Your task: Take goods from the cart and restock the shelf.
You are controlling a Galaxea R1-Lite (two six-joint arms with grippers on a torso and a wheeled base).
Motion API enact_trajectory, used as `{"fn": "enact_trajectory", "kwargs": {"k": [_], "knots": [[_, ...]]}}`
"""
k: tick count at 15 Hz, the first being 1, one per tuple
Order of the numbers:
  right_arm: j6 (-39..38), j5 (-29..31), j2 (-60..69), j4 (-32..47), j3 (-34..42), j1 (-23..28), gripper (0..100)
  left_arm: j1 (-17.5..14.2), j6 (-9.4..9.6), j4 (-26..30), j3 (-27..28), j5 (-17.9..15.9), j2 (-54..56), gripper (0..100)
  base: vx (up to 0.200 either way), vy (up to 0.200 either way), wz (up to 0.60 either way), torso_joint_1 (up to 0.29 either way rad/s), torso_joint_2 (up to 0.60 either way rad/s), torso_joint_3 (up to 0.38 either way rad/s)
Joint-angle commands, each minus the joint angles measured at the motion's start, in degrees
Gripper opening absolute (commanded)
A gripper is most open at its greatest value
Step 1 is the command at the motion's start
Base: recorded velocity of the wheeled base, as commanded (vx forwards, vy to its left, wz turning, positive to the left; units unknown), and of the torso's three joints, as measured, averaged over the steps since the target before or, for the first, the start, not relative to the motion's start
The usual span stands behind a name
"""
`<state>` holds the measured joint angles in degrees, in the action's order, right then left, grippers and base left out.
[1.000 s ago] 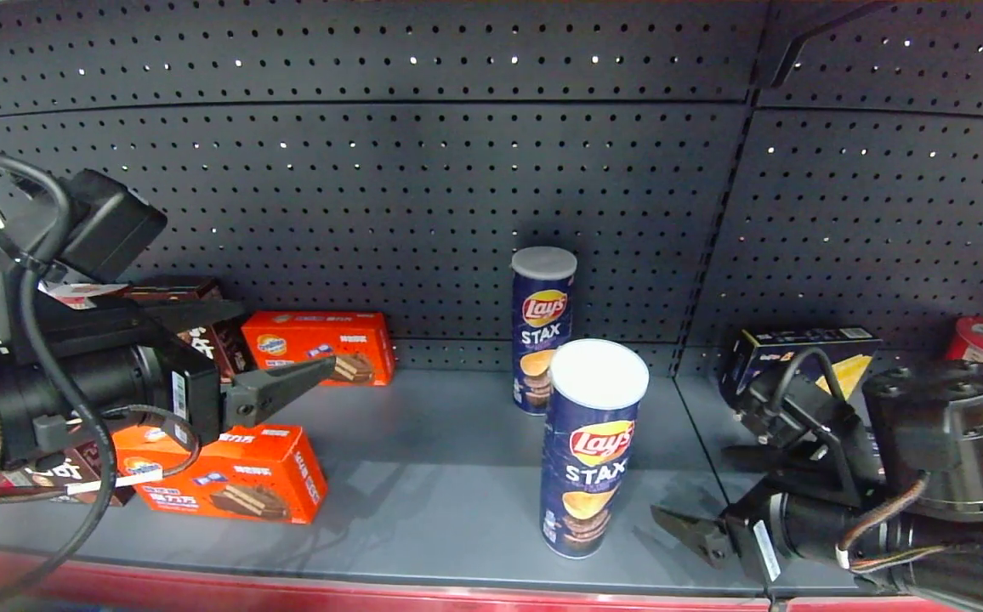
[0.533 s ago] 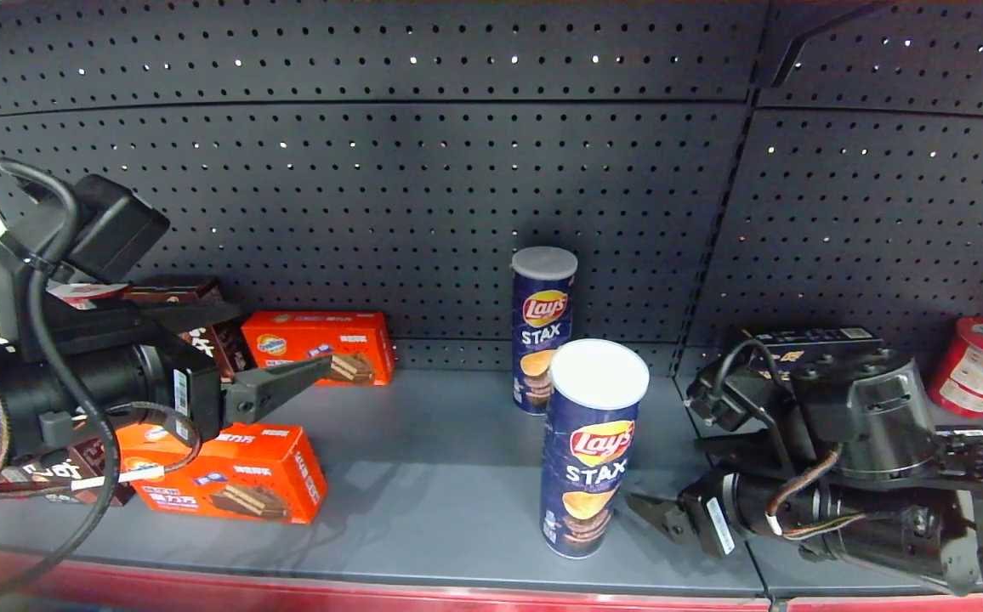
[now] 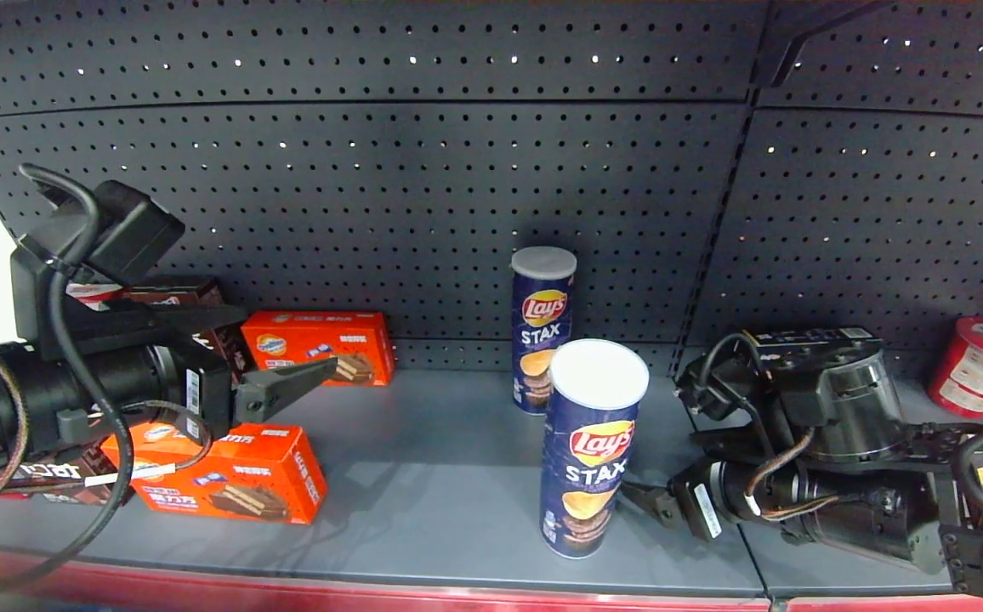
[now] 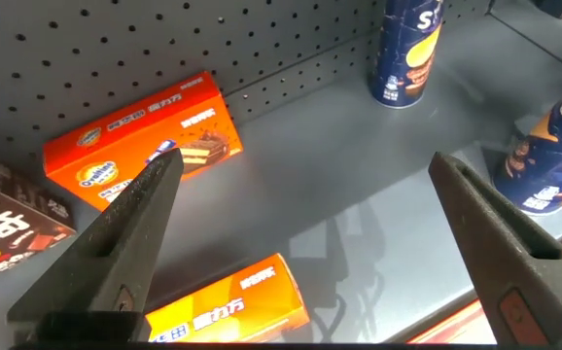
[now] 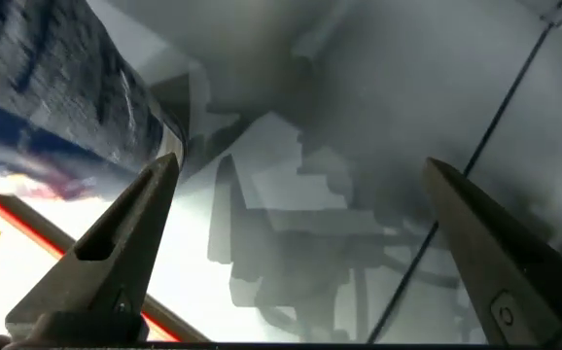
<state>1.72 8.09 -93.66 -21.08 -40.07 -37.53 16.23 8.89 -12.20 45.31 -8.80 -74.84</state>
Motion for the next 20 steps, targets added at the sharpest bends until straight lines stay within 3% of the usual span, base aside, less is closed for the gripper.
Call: {"fn": "enact_trajectory", "kwargs": {"k": [1,20], "knots": [[0.0,0.0,-0.8,0.0,-0.7,-0.6,100,-0.1,-0.01,0.0,0.1,0.0,-0.4,100,0.0,0.0,0.0,0.0,0.0,0.0],[0.0,0.3,-4.2,-0.9,-3.2,-4.5,100,-0.8,-0.01,0.0,0.0,-0.1,-0.5,100,0.0,0.0,0.0,0.0,0.0,0.0]]}}
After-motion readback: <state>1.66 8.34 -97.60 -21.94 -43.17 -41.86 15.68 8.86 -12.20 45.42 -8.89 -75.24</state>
